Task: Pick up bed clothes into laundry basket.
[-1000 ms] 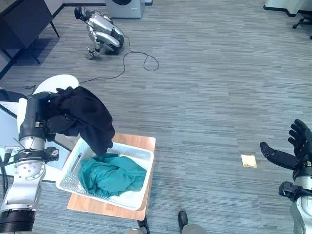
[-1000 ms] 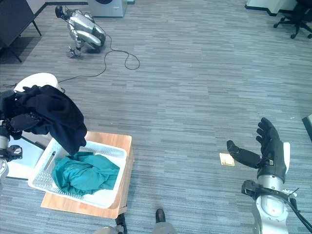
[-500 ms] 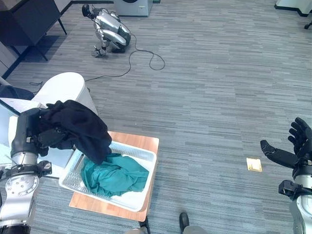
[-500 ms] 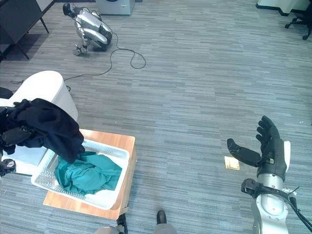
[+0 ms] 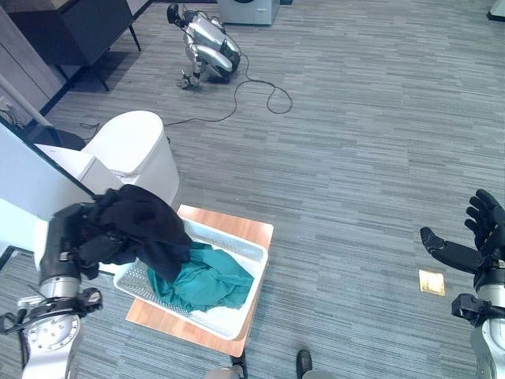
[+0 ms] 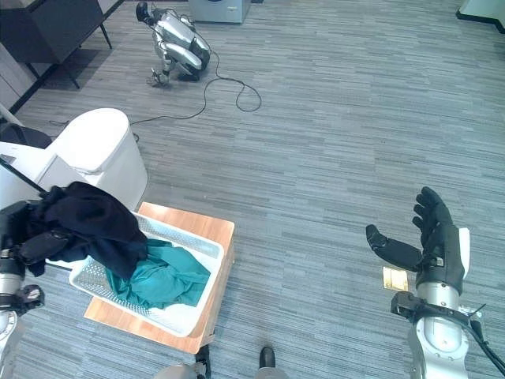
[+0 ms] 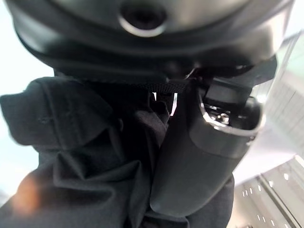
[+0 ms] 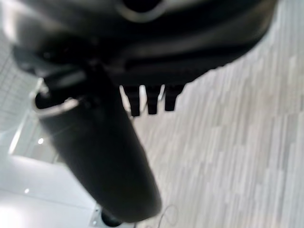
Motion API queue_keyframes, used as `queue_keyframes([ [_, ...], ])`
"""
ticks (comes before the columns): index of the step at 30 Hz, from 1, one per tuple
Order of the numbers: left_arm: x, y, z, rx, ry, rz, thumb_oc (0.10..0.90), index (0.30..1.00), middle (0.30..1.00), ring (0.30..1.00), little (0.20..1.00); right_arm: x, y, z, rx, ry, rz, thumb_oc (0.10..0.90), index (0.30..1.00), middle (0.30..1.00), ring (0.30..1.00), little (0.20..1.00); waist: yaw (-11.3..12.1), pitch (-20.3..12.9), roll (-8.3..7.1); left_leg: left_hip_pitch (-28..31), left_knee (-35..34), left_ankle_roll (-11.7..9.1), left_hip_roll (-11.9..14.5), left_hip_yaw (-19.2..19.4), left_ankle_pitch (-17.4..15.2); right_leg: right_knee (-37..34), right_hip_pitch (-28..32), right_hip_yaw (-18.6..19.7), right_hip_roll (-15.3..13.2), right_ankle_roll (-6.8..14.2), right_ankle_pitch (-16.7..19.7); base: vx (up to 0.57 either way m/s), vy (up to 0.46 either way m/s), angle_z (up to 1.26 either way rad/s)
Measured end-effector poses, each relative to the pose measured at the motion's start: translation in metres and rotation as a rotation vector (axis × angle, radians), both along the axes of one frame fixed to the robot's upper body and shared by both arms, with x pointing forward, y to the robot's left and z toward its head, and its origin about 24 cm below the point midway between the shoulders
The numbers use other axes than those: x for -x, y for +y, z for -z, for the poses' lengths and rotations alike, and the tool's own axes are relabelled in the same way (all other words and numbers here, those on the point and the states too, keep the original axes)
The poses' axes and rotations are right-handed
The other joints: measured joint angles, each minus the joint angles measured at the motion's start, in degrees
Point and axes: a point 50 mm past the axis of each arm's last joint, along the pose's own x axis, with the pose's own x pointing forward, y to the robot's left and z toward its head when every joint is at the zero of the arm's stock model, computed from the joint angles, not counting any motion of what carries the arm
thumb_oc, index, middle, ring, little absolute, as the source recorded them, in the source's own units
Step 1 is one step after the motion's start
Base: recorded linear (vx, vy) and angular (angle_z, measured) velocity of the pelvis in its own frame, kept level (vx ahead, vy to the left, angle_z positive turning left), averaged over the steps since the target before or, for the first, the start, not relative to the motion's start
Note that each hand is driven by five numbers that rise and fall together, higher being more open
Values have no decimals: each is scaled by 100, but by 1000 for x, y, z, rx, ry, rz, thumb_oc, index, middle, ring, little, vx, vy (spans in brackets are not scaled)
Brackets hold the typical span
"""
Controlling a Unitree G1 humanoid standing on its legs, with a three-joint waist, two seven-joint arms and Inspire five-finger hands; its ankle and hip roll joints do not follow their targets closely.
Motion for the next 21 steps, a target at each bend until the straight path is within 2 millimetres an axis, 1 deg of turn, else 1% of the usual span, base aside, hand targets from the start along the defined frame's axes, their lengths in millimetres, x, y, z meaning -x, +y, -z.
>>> queue_keyframes([
  [5,-3,-26,25,21,127,164,400,300,300,300,300,-2,2,0,5,2,-14,800,900,900,900,900,-39,1,-2,-6,0,0,-3,6,-1,0,-10,2,-4,8,-18,0,0,0],
  [7,-3,-32,36,39,185,199,400,300,300,300,300,-2,2,0,5,3,-18,800,900,900,900,900,-60,2,-3,-6,0,0,1,10,-1,0,-13,5,1,8,-19,0,0,0],
  [8,-2,-35,46,42,229,216,400,300,300,300,300,-3,2,0,6,5,-22,800,900,900,900,900,-97,3,-4,-7,0,0,3,15,-1,0,-15,7,3,8,-20,0,0,0],
  [10,4,-39,74,57,362,234,400,300,300,300,300,-4,4,0,5,9,-40,800,900,900,900,900,-182,3,-5,-7,-1,-1,5,21,-3,0,-20,13,3,8,-22,0,0,0],
  [11,7,-40,82,71,401,235,400,300,300,300,300,-4,5,1,5,11,-43,800,900,900,900,900,-199,4,-6,-6,-1,-1,5,28,-3,0,-23,21,2,8,-22,3,8,-6],
  [12,11,-42,97,82,483,239,400,300,300,300,300,-4,5,1,5,14,-44,800,900,900,900,900,-221,8,-13,-16,-1,-2,8,43,-4,0,-43,45,4,7,-22,-1,14,-6],
  [14,22,-45,112,87,569,242,400,300,300,300,300,-4,5,2,4,17,-44,800,900,900,900,900,-264,20,-32,-23,-1,-1,10,47,-4,0,-52,48,4,7,-21,-1,9,-2],
  [15,27,-48,124,134,595,211,400,300,300,300,300,-4,5,2,4,17,-44,800,900,900,900,900,-277,18,-29,-16,-1,-1,6,57,-4,0,-48,58,-2,7,-21,0,0,0],
  [16,30,-50,131,156,617,195,400,300,300,300,300,-4,5,2,4,18,-46,800,900,900,900,900,-291,18,-30,-19,-2,0,7,57,-5,0,-51,58,-1,7,-21,0,0,0],
  [17,32,-53,137,176,634,187,400,300,300,300,300,-5,6,2,3,18,-49,800,900,900,900,900,-308,20,-33,-21,-2,0,10,56,-5,-1,-52,58,2,7,-21,0,0,0],
  [19,34,-54,140,178,646,185,400,300,300,300,300,-6,7,2,3,15,-51,800,900,900,900,900,-312,21,-34,-19,-3,-1,13,66,-8,-1,-57,71,4,7,-21,-3,11,-2],
  [21,31,-53,140,178,647,182,400,300,300,300,300,-6,7,2,3,13,-54,800,900,900,900,900,-316,20,-33,-17,-3,-1,17,96,-10,-1,-69,112,5,6,-19,-3,15,-7],
])
